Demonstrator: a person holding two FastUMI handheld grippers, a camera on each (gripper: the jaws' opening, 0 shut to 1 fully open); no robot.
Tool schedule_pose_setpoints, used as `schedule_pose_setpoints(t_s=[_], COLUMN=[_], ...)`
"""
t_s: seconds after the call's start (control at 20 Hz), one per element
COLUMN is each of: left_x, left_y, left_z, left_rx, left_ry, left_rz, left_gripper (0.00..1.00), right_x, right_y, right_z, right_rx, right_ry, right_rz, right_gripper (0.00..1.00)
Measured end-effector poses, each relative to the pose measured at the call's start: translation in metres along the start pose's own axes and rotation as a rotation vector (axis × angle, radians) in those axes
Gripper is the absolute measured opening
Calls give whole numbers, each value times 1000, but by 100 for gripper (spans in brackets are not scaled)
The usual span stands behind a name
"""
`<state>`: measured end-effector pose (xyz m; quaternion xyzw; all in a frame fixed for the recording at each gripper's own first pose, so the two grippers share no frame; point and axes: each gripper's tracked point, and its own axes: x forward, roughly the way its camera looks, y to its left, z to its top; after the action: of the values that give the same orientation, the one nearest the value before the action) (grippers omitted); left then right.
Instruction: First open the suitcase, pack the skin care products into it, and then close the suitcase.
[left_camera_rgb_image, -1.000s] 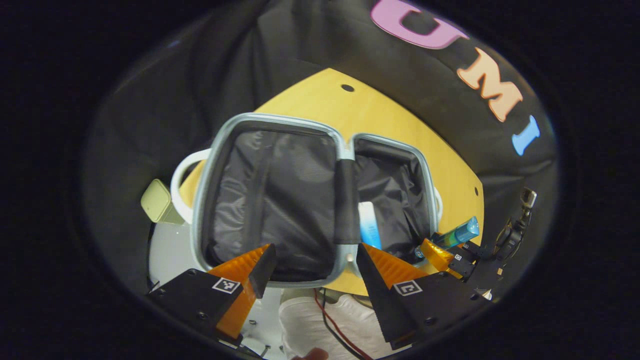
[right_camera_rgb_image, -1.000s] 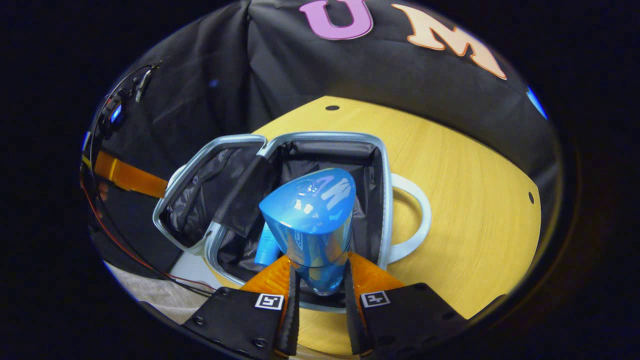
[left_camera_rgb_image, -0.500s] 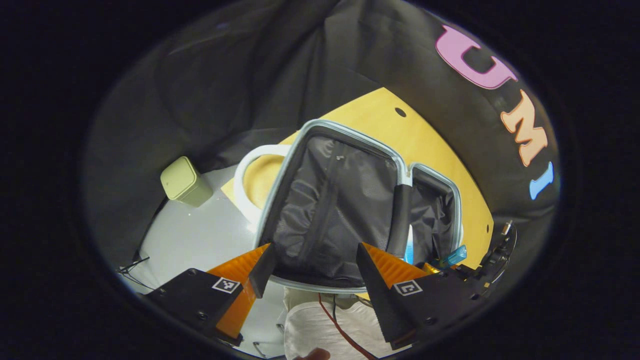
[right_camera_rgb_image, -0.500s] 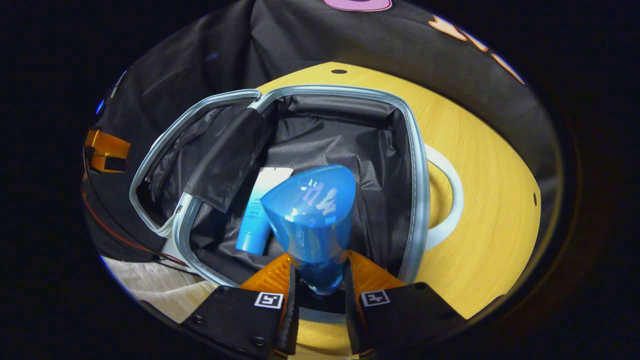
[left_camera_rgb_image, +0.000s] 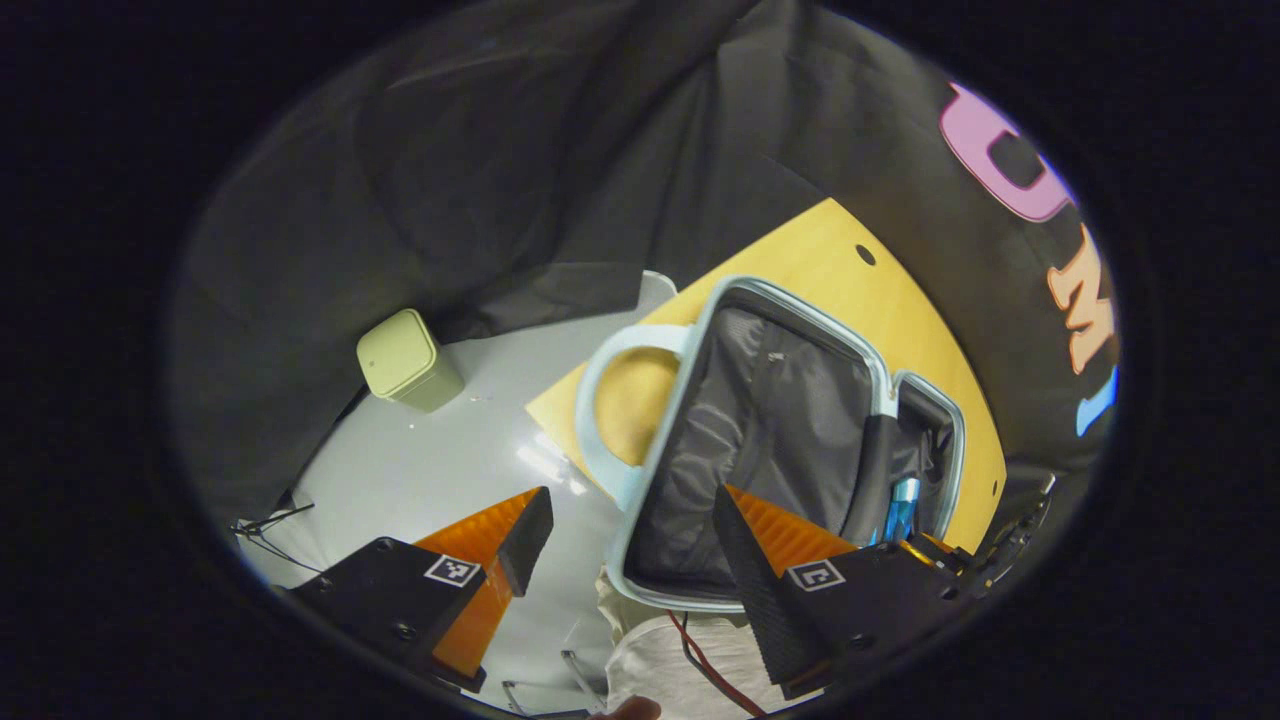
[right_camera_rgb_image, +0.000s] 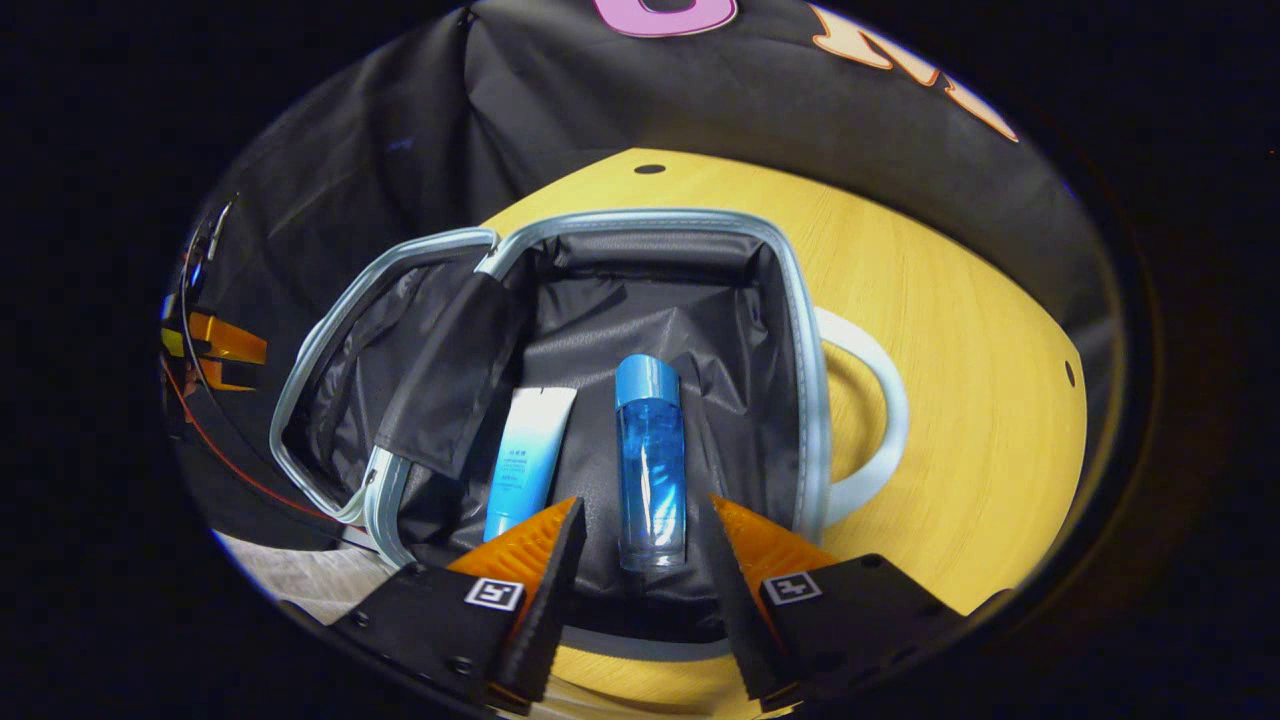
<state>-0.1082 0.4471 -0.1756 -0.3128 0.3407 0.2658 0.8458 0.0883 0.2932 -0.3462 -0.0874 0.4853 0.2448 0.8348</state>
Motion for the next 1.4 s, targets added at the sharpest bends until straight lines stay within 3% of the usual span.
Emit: schedule_pose_setpoints(t_s=[0.05,0.15,0.25,0.45,0.5,0.7,0.75,0.8,0.95,1.0,1.05,1.1,1.15,1.25,1.4], left_x=[4,9,18,42,49,70,76,81,89,90,92,92,92,95,93], left_y=[10,25,30,27,26,22,20,17,9,9,7,4,5,11,6], left_z=[5,12,14,9,9,11,10,10,9,10,10,9,8,7,11], left_rx=[-12,-23,-33,-47,-50,-78,-86,-96,-114,-117,-120,-119,-111,-91,-112], left_ry=[-2,0,8,44,50,76,85,97,108,109,113,121,122,125,113], left_rz=[11,28,26,-19,-32,-78,-98,-122,-189,-197,-206,-220,-212,-188,-217], left_gripper=[95,95,95,95,95,92,89,86,71,74,58,60,43,9,6], right_x=[-5,-13,-23,-51,-59,-90,-98,-104,-118,-121,-123,-124,-123,-121,-115], right_y=[0,0,-3,-21,-28,-64,-72,-80,-94,-98,-99,-98,-97,-95,-89], right_z=[4,14,22,32,34,33,31,30,26,24,21,19,17,13,13], right_rx=[5,28,52,127,150,216,224,234,261,266,268,268,267,262,249], right_ry=[-28,-79,-121,-185,-200,-244,-253,-261,-275,-276,-276,-274,-269,-258,-249], right_rz=[4,6,-5,-48,-64,-156,-181,-203,-249,-260,-266,-268,-268,-268,-255], right_gripper=[75,100,95,99,95,99,94,99,99,95,99,99,95,99,99])
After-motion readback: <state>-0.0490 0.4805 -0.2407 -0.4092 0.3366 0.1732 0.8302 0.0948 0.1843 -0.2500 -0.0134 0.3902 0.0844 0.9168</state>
